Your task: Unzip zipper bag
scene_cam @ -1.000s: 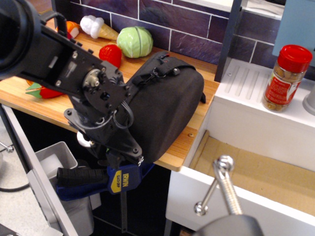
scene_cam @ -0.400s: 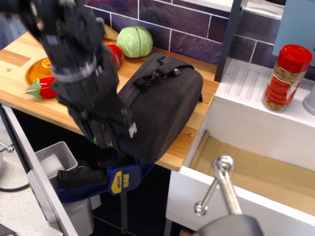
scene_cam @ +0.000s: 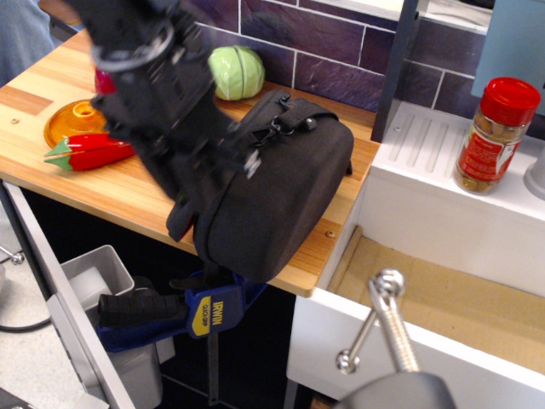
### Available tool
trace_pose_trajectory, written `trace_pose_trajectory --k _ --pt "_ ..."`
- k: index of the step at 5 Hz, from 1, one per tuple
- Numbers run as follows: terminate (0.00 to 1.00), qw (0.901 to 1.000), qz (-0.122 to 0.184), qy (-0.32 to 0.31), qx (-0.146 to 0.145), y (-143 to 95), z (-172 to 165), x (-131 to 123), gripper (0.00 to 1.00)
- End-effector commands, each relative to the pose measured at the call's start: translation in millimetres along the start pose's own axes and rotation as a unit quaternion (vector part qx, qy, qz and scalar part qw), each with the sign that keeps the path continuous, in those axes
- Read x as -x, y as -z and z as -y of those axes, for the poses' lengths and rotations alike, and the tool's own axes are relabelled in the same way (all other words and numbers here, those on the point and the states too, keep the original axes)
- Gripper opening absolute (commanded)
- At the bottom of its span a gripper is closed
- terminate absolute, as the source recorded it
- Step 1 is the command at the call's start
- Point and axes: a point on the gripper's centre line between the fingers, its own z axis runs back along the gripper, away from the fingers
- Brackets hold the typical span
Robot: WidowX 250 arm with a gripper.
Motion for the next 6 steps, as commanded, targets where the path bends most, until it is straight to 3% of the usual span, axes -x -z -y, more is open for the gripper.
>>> trace_pose_trajectory --k 1,4,5,6 --pt "0.0 0.9967 0.074 -0.028 0.018 -21.2 28.9 -52.8 0.0" --pt "0.0 0.9883 0.091 -0.115 0.042 -46.0 53.4 -110.7 0.0" --pt "0.0 0.9899 0.055 -0.127 0.033 -50.8 56.3 -120.6 0.0" --pt "0.0 0.9908 0.053 -0.124 0.008 -43.1 50.8 -110.4 0.0"
